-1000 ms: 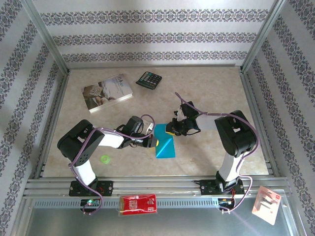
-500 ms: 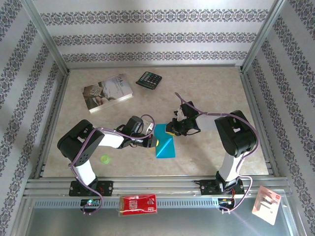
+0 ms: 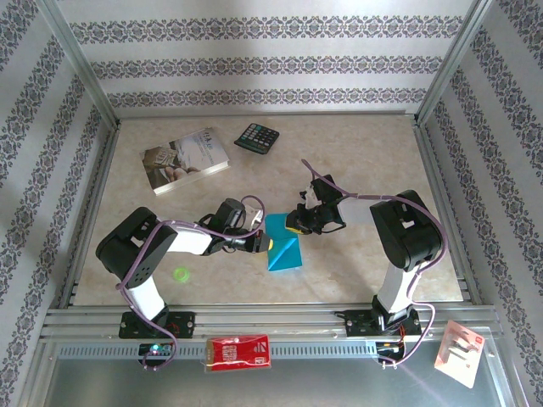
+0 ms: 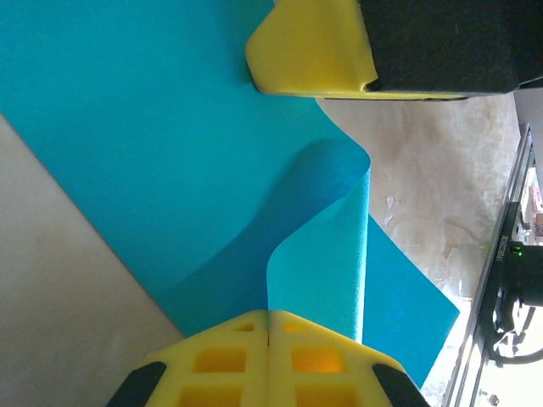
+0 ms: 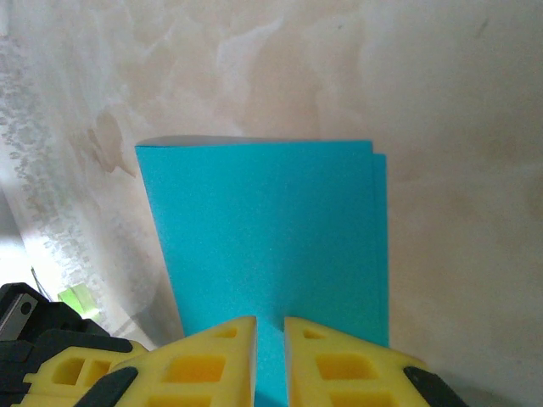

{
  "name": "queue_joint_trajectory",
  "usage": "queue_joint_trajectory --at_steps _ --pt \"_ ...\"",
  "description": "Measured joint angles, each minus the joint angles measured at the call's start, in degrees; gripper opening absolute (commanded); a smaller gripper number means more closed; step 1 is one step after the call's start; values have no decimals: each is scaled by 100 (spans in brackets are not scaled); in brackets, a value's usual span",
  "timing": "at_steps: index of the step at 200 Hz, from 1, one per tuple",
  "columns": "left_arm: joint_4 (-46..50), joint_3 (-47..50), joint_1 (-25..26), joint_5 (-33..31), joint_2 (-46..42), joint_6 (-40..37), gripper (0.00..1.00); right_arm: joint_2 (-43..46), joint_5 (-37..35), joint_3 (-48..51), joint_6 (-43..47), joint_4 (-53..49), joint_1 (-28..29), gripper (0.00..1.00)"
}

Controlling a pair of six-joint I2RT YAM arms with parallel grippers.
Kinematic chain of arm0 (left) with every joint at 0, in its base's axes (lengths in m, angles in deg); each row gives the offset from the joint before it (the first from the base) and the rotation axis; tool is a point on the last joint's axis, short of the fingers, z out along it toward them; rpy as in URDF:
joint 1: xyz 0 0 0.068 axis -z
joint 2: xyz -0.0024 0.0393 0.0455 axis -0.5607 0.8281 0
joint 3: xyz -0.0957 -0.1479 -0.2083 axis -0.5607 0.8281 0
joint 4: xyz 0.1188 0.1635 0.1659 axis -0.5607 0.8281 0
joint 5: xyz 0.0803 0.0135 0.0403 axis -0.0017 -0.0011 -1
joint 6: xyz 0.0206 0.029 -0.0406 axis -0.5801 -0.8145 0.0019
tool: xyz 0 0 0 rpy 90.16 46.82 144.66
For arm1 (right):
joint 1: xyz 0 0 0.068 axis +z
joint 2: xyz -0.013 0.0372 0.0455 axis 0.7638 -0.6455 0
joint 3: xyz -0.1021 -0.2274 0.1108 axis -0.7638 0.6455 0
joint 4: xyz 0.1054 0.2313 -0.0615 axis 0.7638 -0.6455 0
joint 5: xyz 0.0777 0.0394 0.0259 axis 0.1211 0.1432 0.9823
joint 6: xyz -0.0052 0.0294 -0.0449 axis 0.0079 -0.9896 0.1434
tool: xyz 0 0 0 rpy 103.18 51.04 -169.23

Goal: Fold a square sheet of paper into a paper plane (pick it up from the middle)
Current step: Fold the triangle a second time at the center of the table.

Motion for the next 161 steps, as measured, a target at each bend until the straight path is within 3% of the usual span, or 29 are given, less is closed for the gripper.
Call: queue_joint_trajectory --at_steps 161 --pt "269 -103 7 -9 98 -15 0 0 0 0 0 0 0 19"
